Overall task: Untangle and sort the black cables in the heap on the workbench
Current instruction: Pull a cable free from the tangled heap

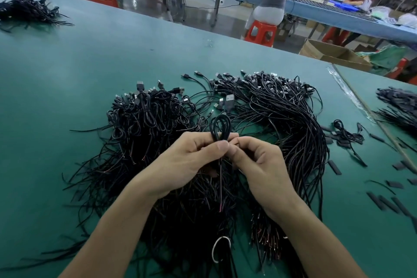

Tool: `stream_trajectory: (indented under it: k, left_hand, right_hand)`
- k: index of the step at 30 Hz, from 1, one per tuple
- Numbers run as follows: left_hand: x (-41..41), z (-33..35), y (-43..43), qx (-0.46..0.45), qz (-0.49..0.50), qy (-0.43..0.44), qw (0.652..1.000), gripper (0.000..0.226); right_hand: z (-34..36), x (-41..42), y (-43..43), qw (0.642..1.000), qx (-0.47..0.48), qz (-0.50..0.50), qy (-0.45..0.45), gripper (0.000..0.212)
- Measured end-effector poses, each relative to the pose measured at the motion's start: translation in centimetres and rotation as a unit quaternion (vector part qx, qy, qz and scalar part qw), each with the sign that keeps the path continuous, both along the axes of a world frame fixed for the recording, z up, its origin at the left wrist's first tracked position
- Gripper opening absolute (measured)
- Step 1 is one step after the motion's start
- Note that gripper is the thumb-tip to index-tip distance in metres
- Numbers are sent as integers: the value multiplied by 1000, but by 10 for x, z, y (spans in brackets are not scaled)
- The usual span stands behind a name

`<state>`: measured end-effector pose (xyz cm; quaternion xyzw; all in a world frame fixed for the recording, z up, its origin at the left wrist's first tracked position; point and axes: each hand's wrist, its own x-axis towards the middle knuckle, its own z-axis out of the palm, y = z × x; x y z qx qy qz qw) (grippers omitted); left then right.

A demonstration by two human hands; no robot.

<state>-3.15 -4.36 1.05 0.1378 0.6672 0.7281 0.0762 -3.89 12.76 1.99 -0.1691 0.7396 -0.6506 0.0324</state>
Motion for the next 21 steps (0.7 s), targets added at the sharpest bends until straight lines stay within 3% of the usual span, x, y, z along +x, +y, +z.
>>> stream_trajectory:
  k: [3,9,11,13,16,18,21]
  left_hand:
    - [-4,-3,-5,-25,25,47,998,22]
    - [-5,-4,-11,-112,107,153,976,19]
    - [-8,-4,-14,-148,166,153,963,26]
    - [-16,-6,-21,-192,273,131,934,41]
    - [-31,-8,-40,-259,431,106,858,53]
    - [-40,-12,-52,-292,483,109,818,49]
    - [-51,-21,-64,-326,503,110,793,38]
  right_hand:
    - [-3,3,1,996,-22,12,-83,24]
    - [-9,1,-2,967,-96,39,-234,16]
    - [-11,-7,5,982,-2,-3,-187,14]
    - [-15,-22,18,979,152,-94,-95,9]
    - [-26,-48,45,901,385,-201,10,37]
    - [-29,-64,57,859,468,-209,-20,46]
    - [-40,-78,69,825,530,-177,-85,39]
